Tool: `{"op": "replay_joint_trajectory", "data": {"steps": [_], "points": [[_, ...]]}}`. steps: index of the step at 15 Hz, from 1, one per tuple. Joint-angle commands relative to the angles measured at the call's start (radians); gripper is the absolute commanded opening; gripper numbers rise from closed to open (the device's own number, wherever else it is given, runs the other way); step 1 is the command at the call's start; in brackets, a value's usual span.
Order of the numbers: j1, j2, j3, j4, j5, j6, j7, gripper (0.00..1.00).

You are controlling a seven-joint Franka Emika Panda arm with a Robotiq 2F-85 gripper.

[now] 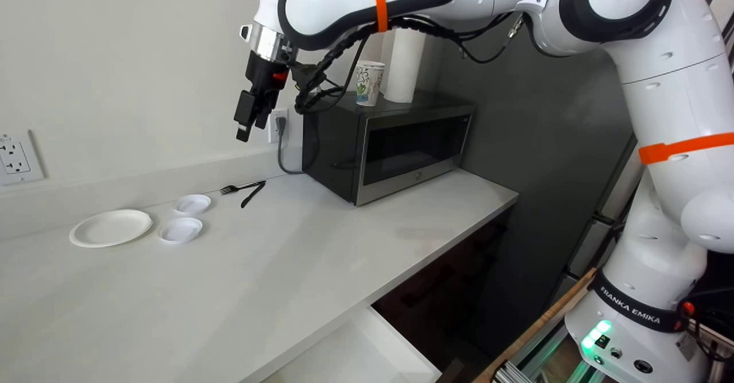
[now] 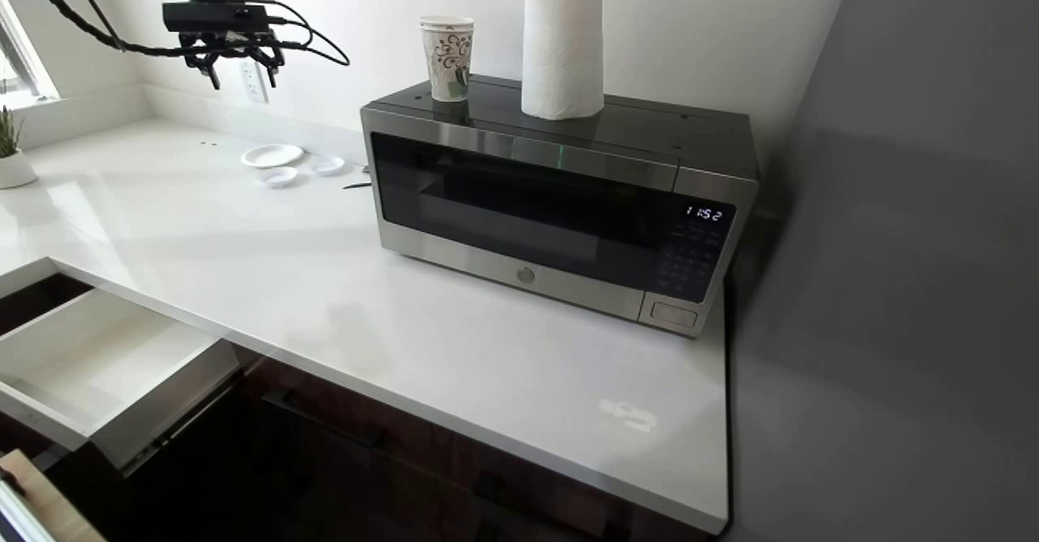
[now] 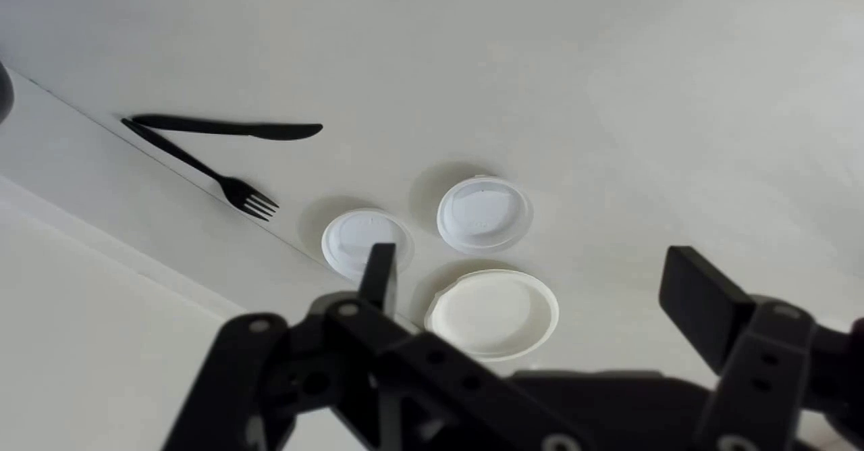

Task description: Put the lid on the microwave

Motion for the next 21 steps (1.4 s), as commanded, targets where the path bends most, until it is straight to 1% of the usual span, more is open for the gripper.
{"op": "replay_joint_trajectory", "data": {"steps": [1, 2, 3, 4, 6, 7, 8, 9, 10, 12, 13, 14, 15, 16, 17, 18, 21], "points": [[0.048, 0.025, -0.058, 0.047, -0.004, -0.057, 0.099, 1.00], [0.073, 0.064, -0.079, 0.086, -0.014, -0.068, 0.171, 1.00], [0.110, 0.126, -0.105, 0.135, -0.039, -0.049, 0.239, 1.00], [0.133, 0.187, -0.109, 0.185, -0.034, -0.007, 0.269, 1.00], [0.169, 0.265, -0.124, 0.251, -0.013, 0.050, 0.341, 1.00], [0.207, 0.314, -0.153, 0.297, -0.032, 0.082, 0.400, 1.00], [0.222, 0.373, -0.151, 0.359, -0.031, 0.096, 0.436, 1.00], [0.260, 0.413, -0.195, 0.402, -0.053, 0.103, 0.511, 1.00], [0.290, 0.452, -0.233, 0.448, -0.069, 0.090, 0.578, 1.00], [0.331, 0.516, -0.293, 0.542, -0.084, -0.015, 0.672, 1.00], [0.318, 0.538, -0.257, 0.587, -0.050, -0.121, 0.594, 1.00], [0.307, 0.455, -0.258, 0.432, -0.061, 0.015, 0.602, 1.00], [0.312, 0.480, -0.257, 0.474, -0.060, -0.041, 0.602, 1.00], [0.315, 0.496, -0.257, 0.502, -0.060, -0.067, 0.602, 1.00], [0.330, 0.512, -0.282, 0.537, -0.065, -0.086, 0.684, 1.00], [0.335, 0.536, -0.303, 0.562, -0.065, -0.054, 0.766, 1.00], [0.335, 0.581, -0.325, 0.600, -0.055, 0.005, 0.904, 1.00]]}}
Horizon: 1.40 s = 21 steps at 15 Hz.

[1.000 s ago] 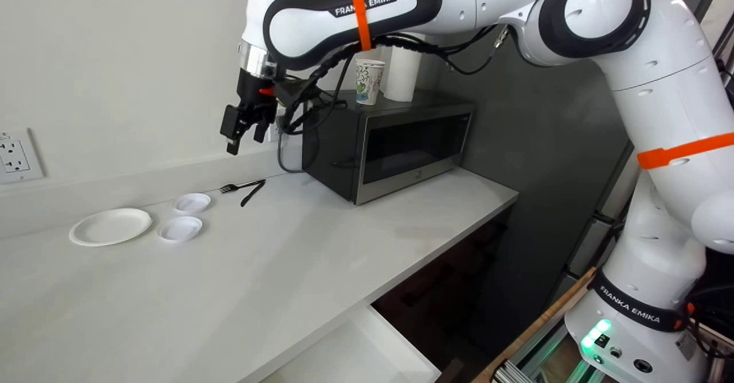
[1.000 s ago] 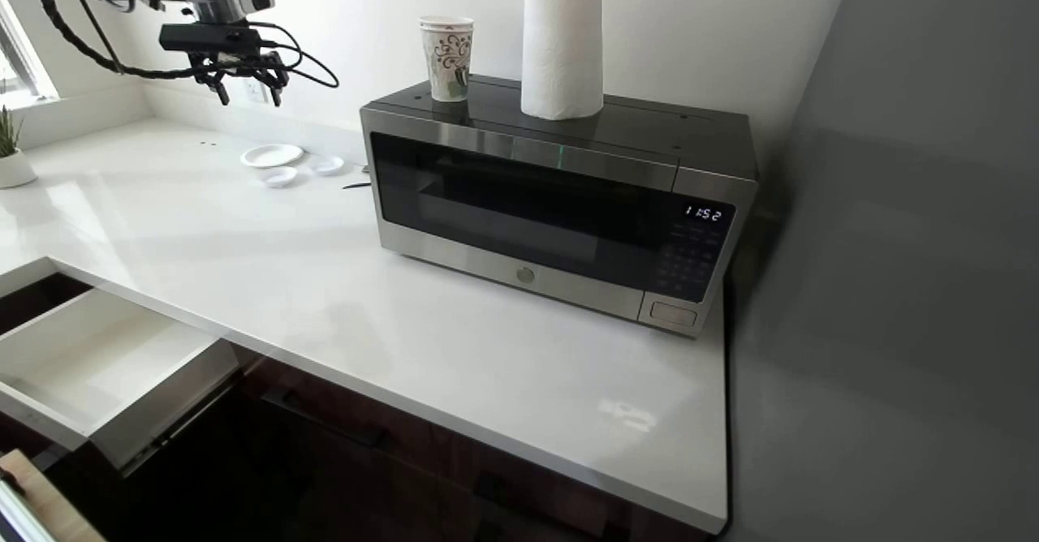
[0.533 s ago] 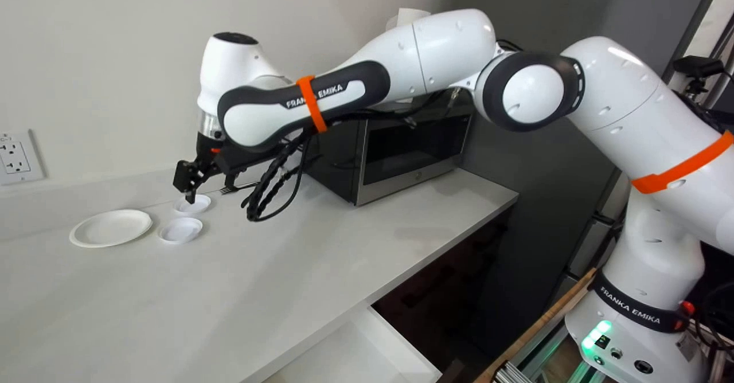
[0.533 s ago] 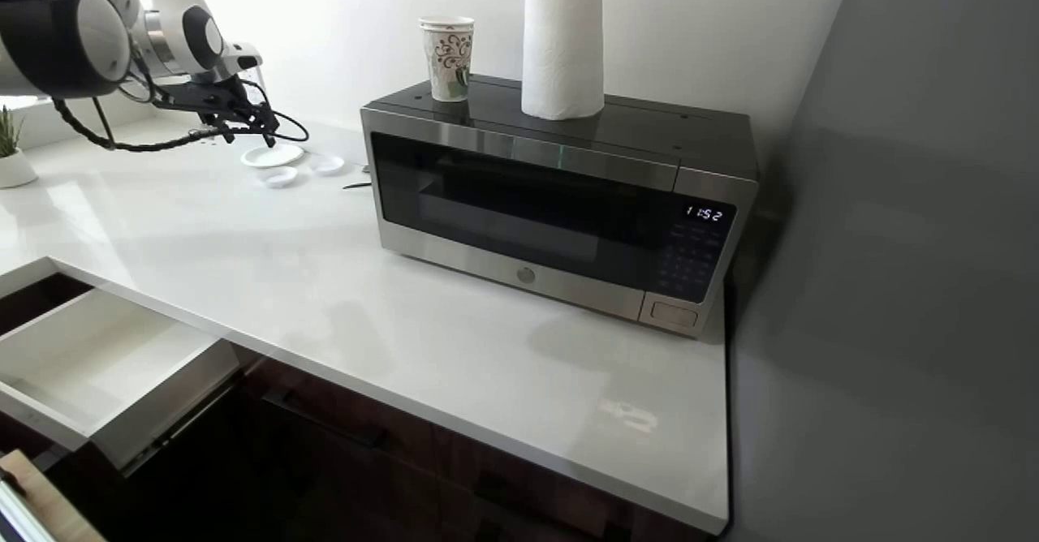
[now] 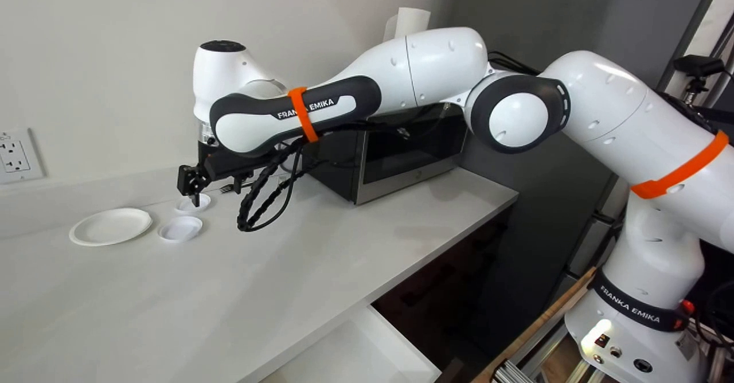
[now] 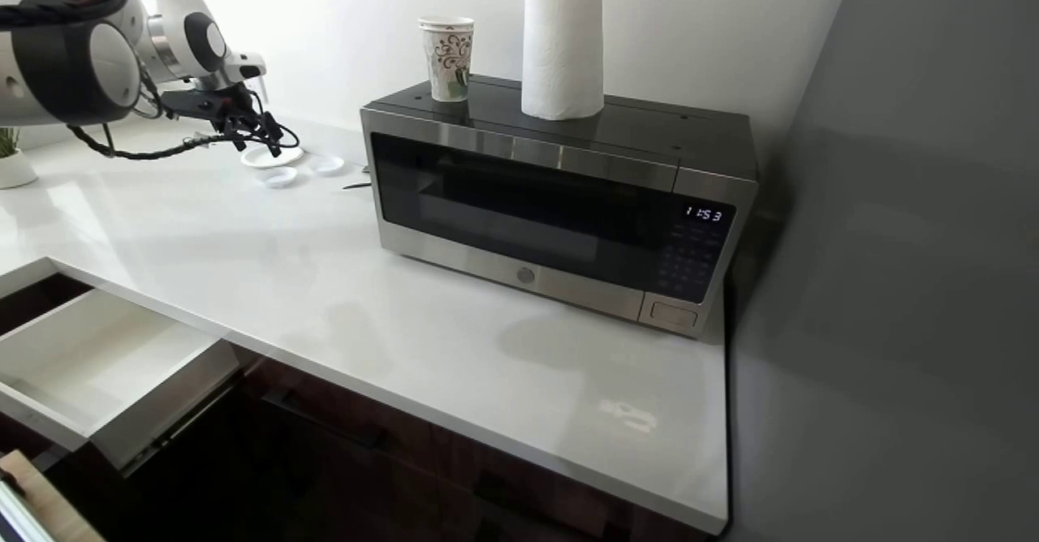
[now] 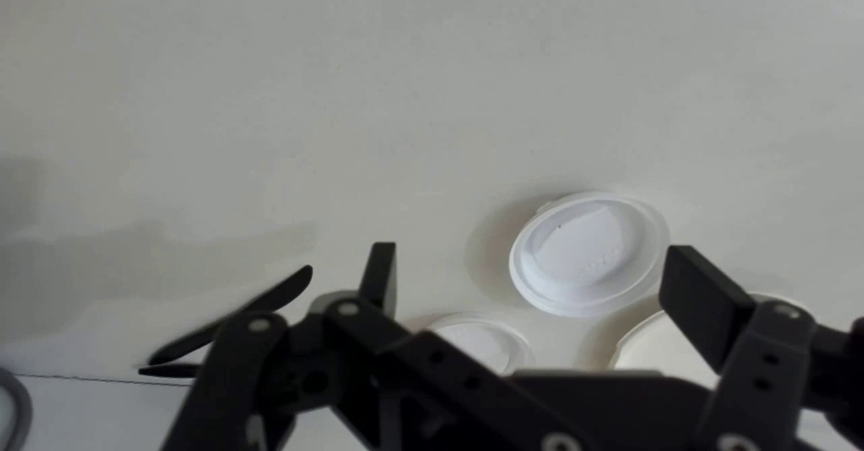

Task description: Put the lid on the microwave

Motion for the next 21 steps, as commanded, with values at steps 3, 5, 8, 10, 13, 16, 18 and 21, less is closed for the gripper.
{"op": "replay_joint_trajectory", "data": {"steps": [3, 5, 8, 10, 13, 16, 18, 21], "points": [[0.015, 0.128, -0.045, 0.130, 0.014, 0.114, 0.275, 1.00], [0.036, 0.182, -0.099, 0.200, 0.016, 0.115, 0.361, 1.00], [0.043, 0.232, -0.127, 0.260, 0.014, 0.052, 0.418, 1.00], [0.043, 0.237, -0.121, 0.252, 0.001, 0.041, 0.426, 1.00], [0.050, 0.257, -0.125, 0.268, -0.005, 0.014, 0.409, 1.00], [0.062, 0.273, -0.141, 0.291, -0.017, -0.010, 0.408, 0.95], [0.077, 0.277, -0.161, 0.307, -0.031, -0.028, 0.403, 0.98], [0.099, 0.285, -0.187, 0.322, -0.056, -0.045, 0.387, 0.96]]}}
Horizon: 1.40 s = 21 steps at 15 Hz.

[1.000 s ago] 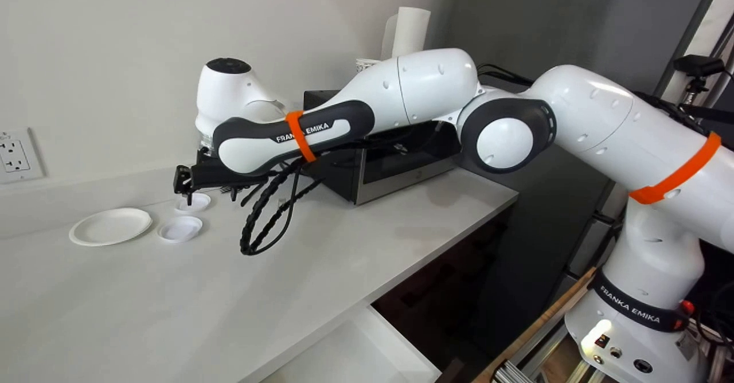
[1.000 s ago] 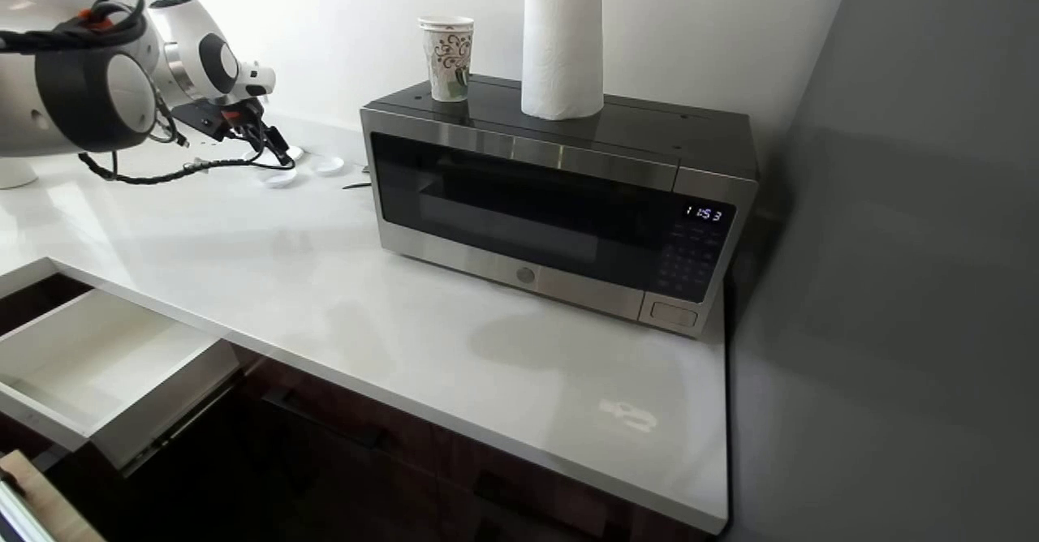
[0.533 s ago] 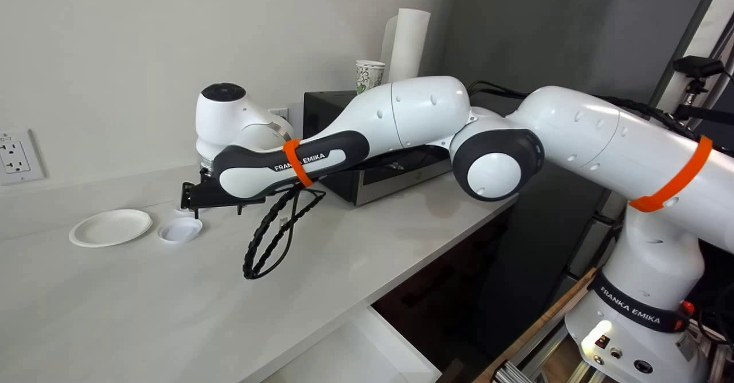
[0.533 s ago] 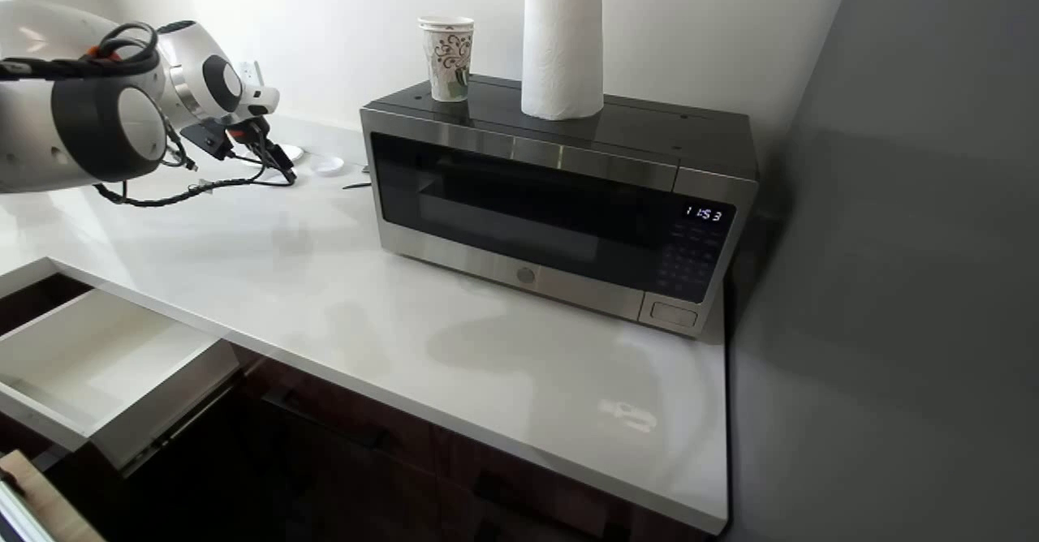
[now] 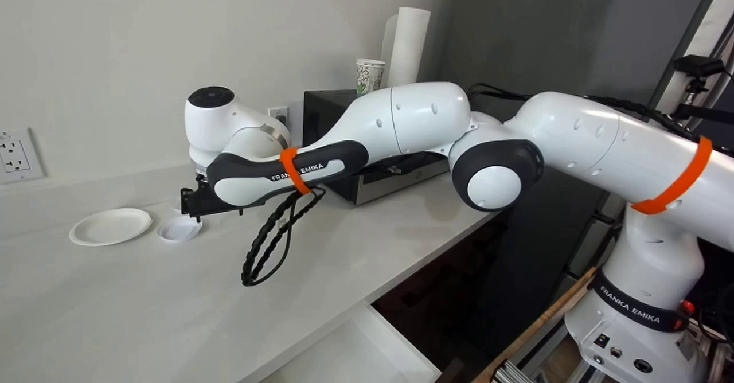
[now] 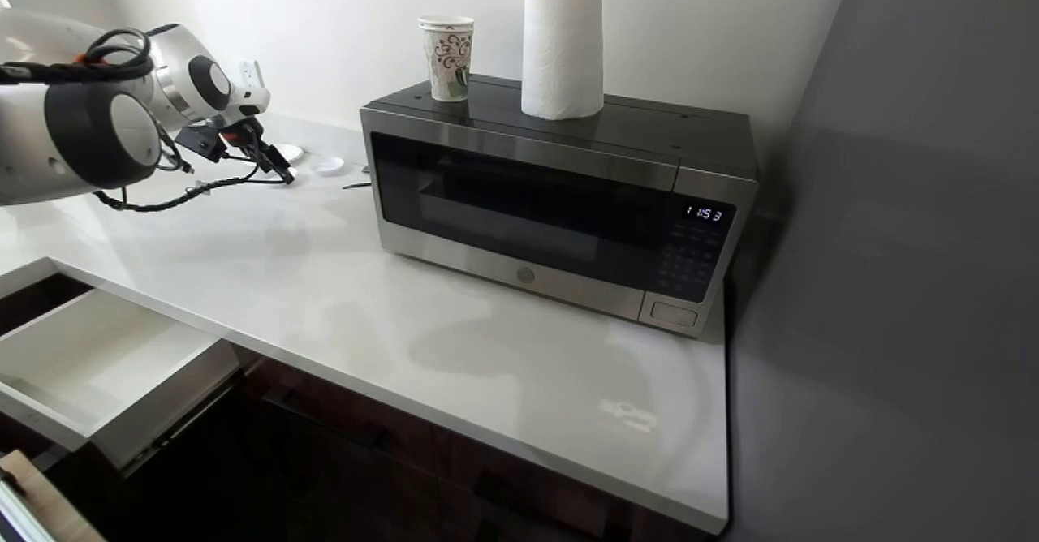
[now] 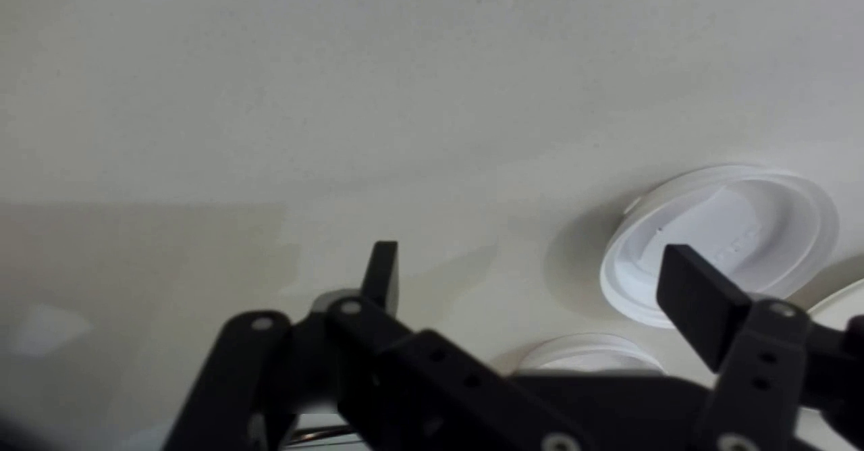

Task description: Put the lid on the microwave

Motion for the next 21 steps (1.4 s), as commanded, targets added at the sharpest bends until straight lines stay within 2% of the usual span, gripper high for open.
{"op": "replay_joint_trajectory", "data": {"steps": [1, 3, 7, 9, 10, 13, 16, 19, 21], "points": [[0.029, 0.048, -0.034, 0.076, -0.031, -0.052, -0.014, 0.90], [0.042, 0.056, -0.049, 0.082, -0.043, -0.065, -0.030, 0.88], [0.055, 0.072, -0.078, 0.092, -0.061, -0.073, -0.039, 0.96], [0.054, 0.067, -0.075, 0.092, -0.054, -0.069, -0.064, 1.00], [0.051, 0.035, -0.067, 0.033, -0.046, -0.036, -0.044, 0.99], [0.051, 0.037, -0.069, 0.040, -0.046, -0.036, -0.057, 1.00], [0.047, 0.069, -0.092, 0.068, -0.058, 0.032, -0.017, 1.00], [0.032, 0.093, -0.109, 0.081, -0.059, 0.127, -0.020, 1.00], [0.026, 0.103, -0.120, 0.082, -0.058, 0.145, -0.036, 1.00]]}}
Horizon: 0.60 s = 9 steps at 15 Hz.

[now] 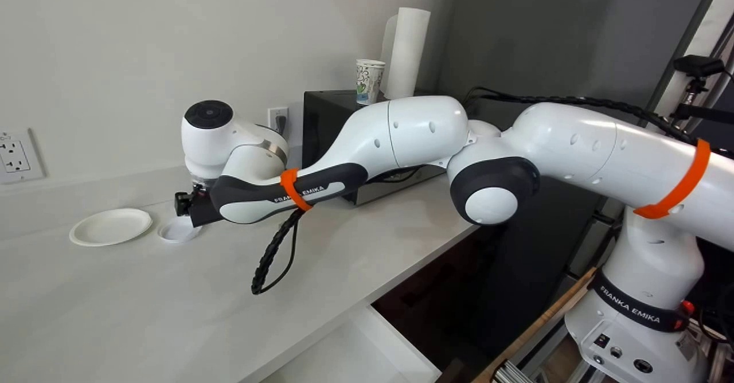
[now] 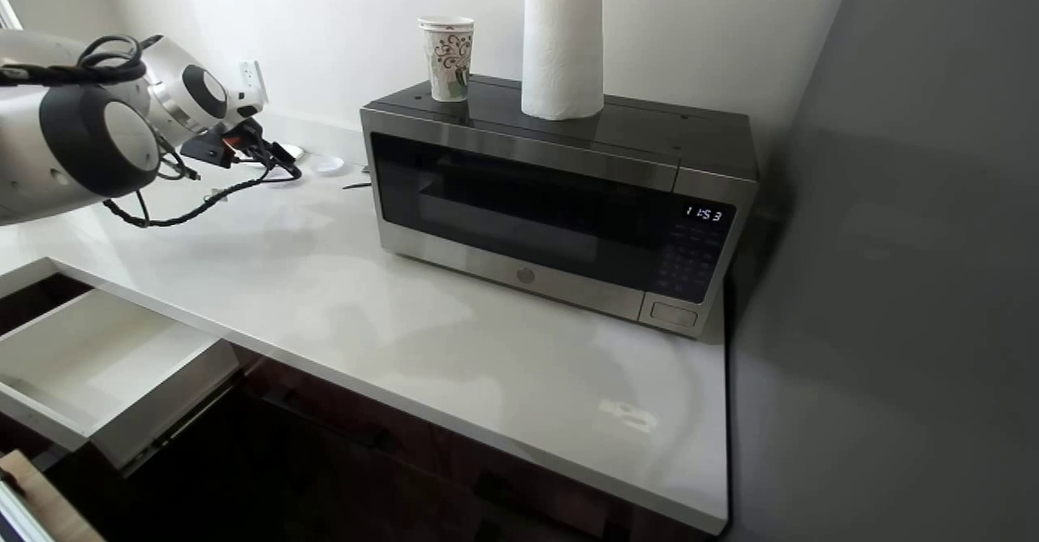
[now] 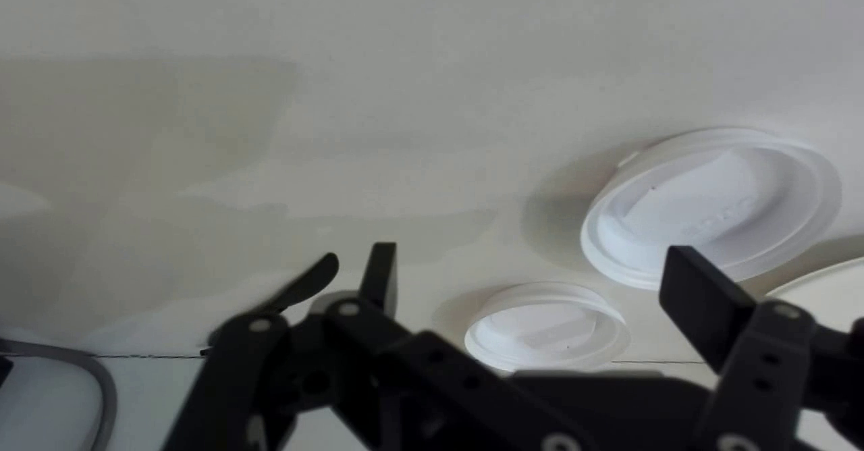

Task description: Put the lid on the microwave

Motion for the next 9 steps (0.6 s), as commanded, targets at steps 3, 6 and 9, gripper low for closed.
{"op": "replay_joint_trajectory", "data": {"steps": [3, 6, 9], "points": [[-0.012, 0.056, -0.018, 0.043, -0.007, 0.025, -0.032, 1.00], [-0.007, 0.065, -0.022, 0.050, -0.011, 0.026, -0.058, 1.00], [0.000, 0.066, -0.023, 0.053, -0.011, 0.012, -0.087, 1.00]]}}
